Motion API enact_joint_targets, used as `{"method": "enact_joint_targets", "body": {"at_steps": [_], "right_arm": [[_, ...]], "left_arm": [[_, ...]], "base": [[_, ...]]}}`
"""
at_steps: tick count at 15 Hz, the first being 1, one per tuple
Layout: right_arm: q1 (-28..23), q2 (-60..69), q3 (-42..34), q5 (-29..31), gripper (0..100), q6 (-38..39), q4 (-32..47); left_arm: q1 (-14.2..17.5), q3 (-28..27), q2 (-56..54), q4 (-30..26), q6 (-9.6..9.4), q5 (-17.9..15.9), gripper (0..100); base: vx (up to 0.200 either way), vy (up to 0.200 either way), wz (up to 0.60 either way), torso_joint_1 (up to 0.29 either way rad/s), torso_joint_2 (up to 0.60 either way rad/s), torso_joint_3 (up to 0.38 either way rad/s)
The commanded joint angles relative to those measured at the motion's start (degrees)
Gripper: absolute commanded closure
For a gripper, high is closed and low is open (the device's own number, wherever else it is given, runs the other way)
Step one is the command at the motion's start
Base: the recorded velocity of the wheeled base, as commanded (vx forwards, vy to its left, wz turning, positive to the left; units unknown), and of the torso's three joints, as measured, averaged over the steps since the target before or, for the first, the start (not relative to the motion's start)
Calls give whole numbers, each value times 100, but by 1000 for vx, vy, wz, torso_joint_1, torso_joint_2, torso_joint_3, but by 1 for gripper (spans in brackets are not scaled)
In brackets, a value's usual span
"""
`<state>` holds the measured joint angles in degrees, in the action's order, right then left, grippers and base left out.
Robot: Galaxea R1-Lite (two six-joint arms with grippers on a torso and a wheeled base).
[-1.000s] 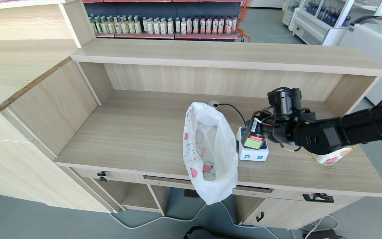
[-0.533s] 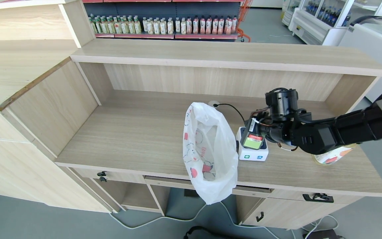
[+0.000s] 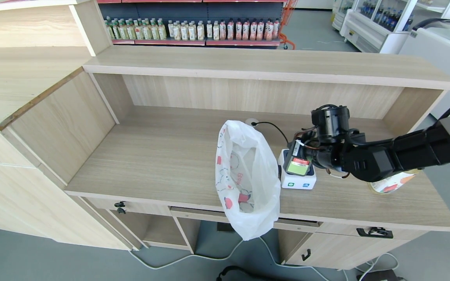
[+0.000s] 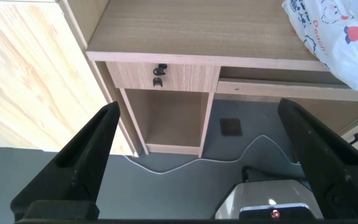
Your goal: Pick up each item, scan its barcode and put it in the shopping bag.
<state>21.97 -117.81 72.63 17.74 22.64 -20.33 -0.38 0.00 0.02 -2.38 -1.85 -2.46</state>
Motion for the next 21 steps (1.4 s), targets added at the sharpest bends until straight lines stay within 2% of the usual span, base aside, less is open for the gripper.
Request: {"method": "enact_joint_targets", "body": {"at_steps": [1, 3, 5, 6, 10, 12, 16, 19, 21], "right_arm": [[1, 48, 5, 2, 100, -5, -23], [18, 197, 5, -42, 100, 13, -155], [194, 575, -109, -200, 100, -146, -832], [247, 786, -276, -244, 100, -471, -1078], [335, 1181, -1647, -1044, 100, -1939, -3003], [352, 1137, -2297, -1378, 100, -2431, -3829], [660, 1076, -2508, -1396, 100, -2519, -4022], [765, 830, -2517, -1396, 100, -2536, -4084], [721, 452, -2596, -1405, 100, -2633, -4391]], "left_arm": [[3, 0, -2, 0, 1, 0, 0], [3, 0, -2, 0, 1, 0, 0], [3, 0, -2, 0, 1, 0, 0], [-6, 0, -2, 0, 1, 0, 0], [3, 0, -2, 0, -8, 0, 0], [3, 0, -2, 0, -70, 0, 0], [-6, 0, -2, 0, -61, 0, 0], [-6, 0, -2, 0, -61, 0, 0], [3, 0, -2, 0, -52, 0, 0]], "base": [[0, 0, 0, 0, 0, 0], [0, 0, 0, 0, 0, 0], [0, 0, 0, 0, 0, 0], [0, 0, 0, 0, 0, 0], [0, 0, 0, 0, 0, 0], [0, 100, 0, 4, 4, 4], [0, 200, 0, 4, 0, 2], [0, 0, 0, 0, 0, 0], [0, 0, 0, 0, 0, 0]]}}
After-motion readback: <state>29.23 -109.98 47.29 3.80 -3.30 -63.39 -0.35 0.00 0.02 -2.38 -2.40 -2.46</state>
